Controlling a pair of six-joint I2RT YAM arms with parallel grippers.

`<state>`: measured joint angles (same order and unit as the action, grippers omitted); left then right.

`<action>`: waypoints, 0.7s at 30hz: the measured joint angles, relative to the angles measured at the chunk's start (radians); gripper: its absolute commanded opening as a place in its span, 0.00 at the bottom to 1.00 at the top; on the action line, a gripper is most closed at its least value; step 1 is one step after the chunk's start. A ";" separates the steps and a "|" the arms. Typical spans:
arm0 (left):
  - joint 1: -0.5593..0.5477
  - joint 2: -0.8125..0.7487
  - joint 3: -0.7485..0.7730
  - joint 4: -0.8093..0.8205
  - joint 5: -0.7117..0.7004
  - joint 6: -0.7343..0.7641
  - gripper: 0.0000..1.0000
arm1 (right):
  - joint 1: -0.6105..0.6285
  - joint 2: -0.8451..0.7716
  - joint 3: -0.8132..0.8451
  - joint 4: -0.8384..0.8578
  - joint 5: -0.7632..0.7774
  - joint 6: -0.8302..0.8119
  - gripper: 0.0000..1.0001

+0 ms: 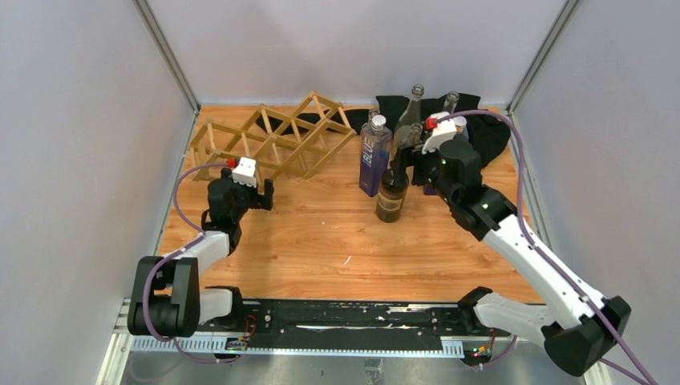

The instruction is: Take the wine bottle off the wine rack

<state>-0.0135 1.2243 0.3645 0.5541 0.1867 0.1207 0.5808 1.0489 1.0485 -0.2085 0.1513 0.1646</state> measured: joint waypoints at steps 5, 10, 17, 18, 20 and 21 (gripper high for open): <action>0.001 0.007 -0.056 0.103 -0.017 -0.009 1.00 | -0.002 -0.158 -0.064 -0.014 0.088 0.031 0.94; 0.001 -0.002 -0.089 0.160 -0.034 -0.024 1.00 | -0.004 -0.322 -0.251 -0.025 0.333 0.070 0.99; 0.002 -0.013 -0.116 0.233 -0.066 -0.042 1.00 | -0.042 -0.350 -0.469 -0.006 0.700 0.066 1.00; 0.003 -0.002 -0.132 0.281 -0.071 -0.047 1.00 | -0.063 -0.346 -0.489 0.008 0.720 0.066 1.00; 0.003 0.042 -0.154 0.354 -0.085 -0.055 1.00 | -0.106 -0.336 -0.529 0.052 0.755 0.063 1.00; 0.004 0.075 -0.166 0.397 -0.091 -0.062 1.00 | -0.130 -0.329 -0.555 0.096 0.771 0.061 1.00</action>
<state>-0.0093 1.2995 0.1982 0.9512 0.0956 0.0589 0.4507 0.7200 0.4931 -0.1127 0.9218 0.2256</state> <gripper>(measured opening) 0.997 0.999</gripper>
